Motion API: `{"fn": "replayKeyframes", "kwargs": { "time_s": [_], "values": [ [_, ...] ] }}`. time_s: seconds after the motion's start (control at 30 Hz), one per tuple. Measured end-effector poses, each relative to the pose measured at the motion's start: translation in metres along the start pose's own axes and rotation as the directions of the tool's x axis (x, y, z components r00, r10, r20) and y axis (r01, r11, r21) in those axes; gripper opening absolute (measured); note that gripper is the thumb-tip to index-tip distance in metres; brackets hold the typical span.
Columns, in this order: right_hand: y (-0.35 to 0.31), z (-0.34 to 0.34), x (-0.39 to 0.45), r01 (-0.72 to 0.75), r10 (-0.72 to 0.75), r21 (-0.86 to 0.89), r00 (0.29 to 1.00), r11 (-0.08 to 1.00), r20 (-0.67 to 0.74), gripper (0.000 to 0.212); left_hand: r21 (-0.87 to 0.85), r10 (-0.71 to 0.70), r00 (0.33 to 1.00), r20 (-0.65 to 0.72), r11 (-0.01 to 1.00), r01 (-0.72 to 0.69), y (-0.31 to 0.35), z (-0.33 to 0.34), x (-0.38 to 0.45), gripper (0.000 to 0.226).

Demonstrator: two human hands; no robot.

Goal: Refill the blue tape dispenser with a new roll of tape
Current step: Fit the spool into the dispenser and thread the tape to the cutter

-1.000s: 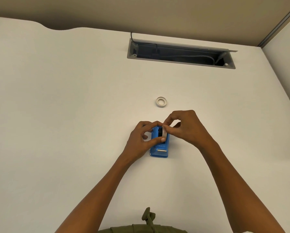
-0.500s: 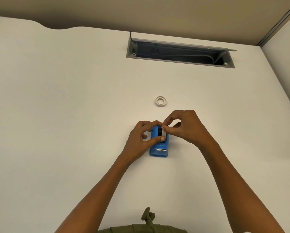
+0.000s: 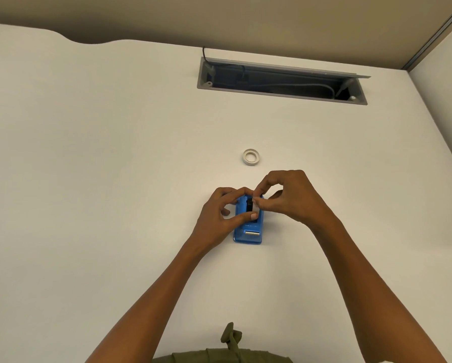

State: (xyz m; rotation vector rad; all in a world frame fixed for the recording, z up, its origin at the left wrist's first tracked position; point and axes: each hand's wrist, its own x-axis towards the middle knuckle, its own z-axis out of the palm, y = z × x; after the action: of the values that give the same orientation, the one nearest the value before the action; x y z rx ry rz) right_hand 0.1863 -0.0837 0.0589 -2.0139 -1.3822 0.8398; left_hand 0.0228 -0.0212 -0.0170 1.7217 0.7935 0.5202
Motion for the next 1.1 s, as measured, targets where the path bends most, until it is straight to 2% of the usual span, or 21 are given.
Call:
{"fn": "replayKeyframes", "kwargs": {
  "time_s": [0.47,0.6,0.73,1.1],
  "values": [
    [0.0016,0.0036,-0.0001,0.024,-0.024,-0.01,0.998,1.0,-0.054,0.003,-0.007,0.001,1.0,-0.015,1.0,-0.001,0.0009,0.0005,-0.0002,0.047],
    [0.003,-0.0039,-0.0029,-0.021,0.022,0.064,1.0,0.998,-0.014,0.003,-0.015,-0.003,1.0,-0.011,1.0,0.002,0.0015,-0.0001,-0.0008,0.043],
    [0.0012,-0.0052,-0.0045,-0.002,0.0,0.048,0.999,0.999,0.036,0.01,-0.014,0.009,1.0,0.005,1.0,-0.009,0.0016,-0.0005,-0.0009,0.044],
    [0.0034,-0.0034,-0.0026,0.002,-0.002,0.027,1.0,1.0,0.001,0.005,-0.008,-0.008,1.0,-0.001,1.0,0.008,0.0039,0.0,-0.0006,0.039]
  ]
}}
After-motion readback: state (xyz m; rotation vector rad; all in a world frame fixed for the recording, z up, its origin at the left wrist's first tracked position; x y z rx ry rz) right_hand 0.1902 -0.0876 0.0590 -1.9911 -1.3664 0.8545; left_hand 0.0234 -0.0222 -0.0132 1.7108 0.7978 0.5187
